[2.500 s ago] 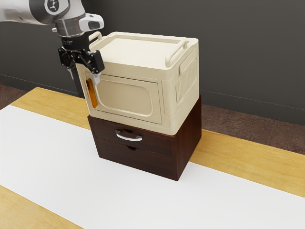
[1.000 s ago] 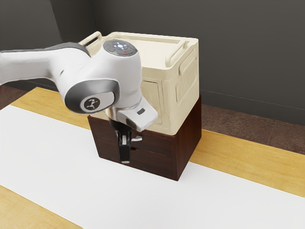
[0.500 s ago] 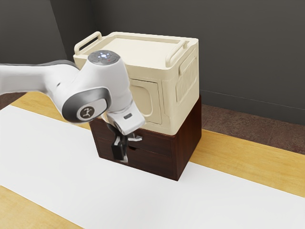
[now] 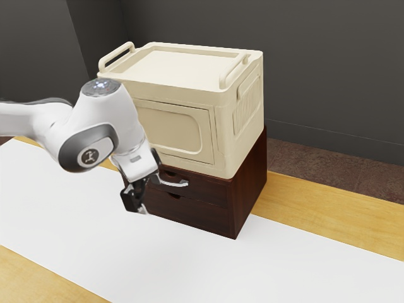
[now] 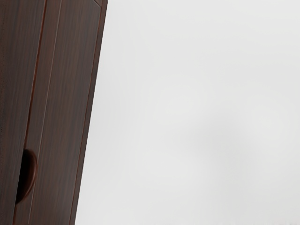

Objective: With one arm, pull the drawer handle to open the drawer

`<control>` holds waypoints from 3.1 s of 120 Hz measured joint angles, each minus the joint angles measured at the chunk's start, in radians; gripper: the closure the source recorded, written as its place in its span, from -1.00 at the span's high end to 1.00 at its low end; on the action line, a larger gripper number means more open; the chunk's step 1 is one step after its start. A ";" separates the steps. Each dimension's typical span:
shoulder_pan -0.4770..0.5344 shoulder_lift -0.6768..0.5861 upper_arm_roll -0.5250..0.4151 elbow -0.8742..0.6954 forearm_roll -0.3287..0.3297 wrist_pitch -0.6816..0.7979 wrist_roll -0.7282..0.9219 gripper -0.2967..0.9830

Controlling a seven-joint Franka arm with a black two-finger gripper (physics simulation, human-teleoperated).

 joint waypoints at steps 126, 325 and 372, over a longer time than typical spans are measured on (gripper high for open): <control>0.027 0.114 0.000 -0.038 0.012 0.315 0.144 0.54; 0.058 0.119 0.012 -0.028 0.005 0.295 0.043 -0.50; 0.056 0.080 0.013 -0.038 -0.018 0.211 0.004 -0.57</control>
